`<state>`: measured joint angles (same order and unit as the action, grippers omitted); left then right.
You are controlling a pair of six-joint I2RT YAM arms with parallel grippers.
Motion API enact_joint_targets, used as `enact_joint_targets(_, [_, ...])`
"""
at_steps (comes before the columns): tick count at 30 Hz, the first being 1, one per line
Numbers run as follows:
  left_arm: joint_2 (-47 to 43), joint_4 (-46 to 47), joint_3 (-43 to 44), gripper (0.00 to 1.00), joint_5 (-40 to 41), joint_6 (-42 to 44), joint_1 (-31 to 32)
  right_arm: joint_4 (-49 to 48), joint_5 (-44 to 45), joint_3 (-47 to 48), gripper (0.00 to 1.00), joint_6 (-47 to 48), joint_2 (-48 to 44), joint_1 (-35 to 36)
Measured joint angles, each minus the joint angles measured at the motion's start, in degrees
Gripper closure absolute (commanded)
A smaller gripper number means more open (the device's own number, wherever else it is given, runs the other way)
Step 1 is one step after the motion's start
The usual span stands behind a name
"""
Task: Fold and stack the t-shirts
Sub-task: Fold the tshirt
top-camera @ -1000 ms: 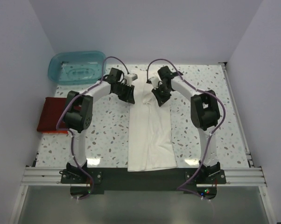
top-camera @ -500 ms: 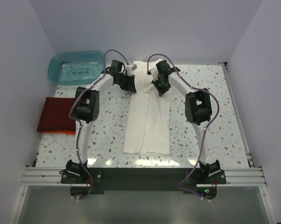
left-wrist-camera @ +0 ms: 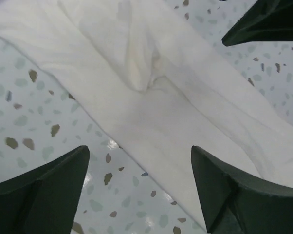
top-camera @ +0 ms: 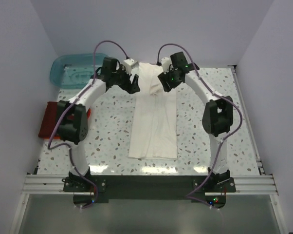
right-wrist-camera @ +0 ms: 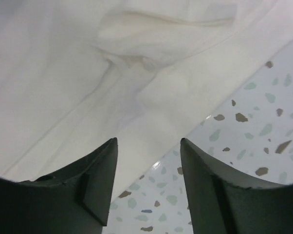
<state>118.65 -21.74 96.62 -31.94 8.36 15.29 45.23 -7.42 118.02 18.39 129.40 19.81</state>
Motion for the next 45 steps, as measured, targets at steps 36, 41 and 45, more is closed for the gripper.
enact_joint_targets(36, [-49.86,-1.42,-66.71,0.35,-8.04,58.95,21.84,-6.88,-15.61,-77.33,0.63,30.80,-53.59,24.90])
enact_joint_targets(41, [-47.47,0.59,-67.93,0.35,-5.40,58.95,24.17,-8.57,-14.78,-78.31,0.62,31.61,-52.43,25.88])
enact_joint_targets(45, [-44.59,2.73,-67.54,0.40,-4.76,58.82,24.50,-10.69,-14.12,-79.58,0.66,32.52,-51.34,26.53])
